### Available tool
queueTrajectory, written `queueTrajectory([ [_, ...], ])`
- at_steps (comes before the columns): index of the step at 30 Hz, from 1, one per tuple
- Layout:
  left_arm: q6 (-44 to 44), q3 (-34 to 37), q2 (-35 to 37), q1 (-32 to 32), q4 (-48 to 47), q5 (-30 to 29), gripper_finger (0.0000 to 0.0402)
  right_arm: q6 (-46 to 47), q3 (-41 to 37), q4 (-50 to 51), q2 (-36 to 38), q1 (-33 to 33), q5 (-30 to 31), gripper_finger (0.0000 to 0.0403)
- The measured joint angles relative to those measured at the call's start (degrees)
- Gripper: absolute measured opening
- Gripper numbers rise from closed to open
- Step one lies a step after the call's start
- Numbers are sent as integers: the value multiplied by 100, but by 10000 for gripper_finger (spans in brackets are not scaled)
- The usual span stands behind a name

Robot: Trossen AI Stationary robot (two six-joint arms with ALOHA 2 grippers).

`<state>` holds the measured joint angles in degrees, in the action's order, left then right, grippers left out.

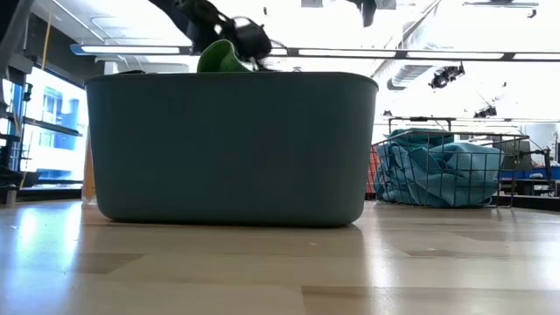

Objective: Sort microfiber towel by color & place in baskets
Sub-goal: Put the pink microfiber cloth into the transparent bin

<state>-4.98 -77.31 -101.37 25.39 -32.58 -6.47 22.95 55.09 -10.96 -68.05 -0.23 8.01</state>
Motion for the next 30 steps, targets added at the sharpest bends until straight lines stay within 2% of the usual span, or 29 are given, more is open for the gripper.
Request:
queueTrajectory([
  [3, -115, 1, 514, 57, 166, -1, 1, -304, 0, -188, -2, 0, 234, 168],
  [14, -114, -1, 2301, 89, 1056, 44, 0, -1154, 0, -651, -2, 0, 242, 167],
  [20, 317, -1, 3078, 25, 1134, 74, 0, -1265, 0, -1345, -2, -13, 247, 167],
  [30, 913, 159, 4069, -319, 1327, 947, 0, -1702, 0, -1805, -2, -15, 250, 167],
])
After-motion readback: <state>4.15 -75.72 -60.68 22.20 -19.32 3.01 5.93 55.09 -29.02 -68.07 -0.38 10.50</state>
